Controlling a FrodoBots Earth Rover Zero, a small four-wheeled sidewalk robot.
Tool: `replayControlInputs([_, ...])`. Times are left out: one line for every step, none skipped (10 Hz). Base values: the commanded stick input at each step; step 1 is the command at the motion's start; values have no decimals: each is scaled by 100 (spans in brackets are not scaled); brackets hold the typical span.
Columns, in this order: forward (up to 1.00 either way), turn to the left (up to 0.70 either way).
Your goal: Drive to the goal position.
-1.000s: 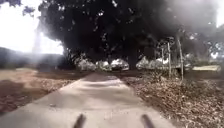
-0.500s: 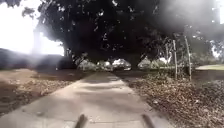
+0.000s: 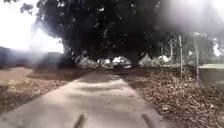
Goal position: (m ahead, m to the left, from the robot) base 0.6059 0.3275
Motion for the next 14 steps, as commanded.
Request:
replayControlInputs([70,26])
replayControlInputs([70,28])
replayControlInputs([70,31])
replayControlInputs([70,25])
replayControlInputs([70,19])
replayControlInputs([70,12])
replayControlInputs([70,6])
replayControlInputs([70,35])
replayControlInputs([70,35])
replayControlInputs([70,35])
replayControlInputs([70,35])
replayControlInputs([70,35])
replayControlInputs([70,34])
replayControlInputs([70,31])
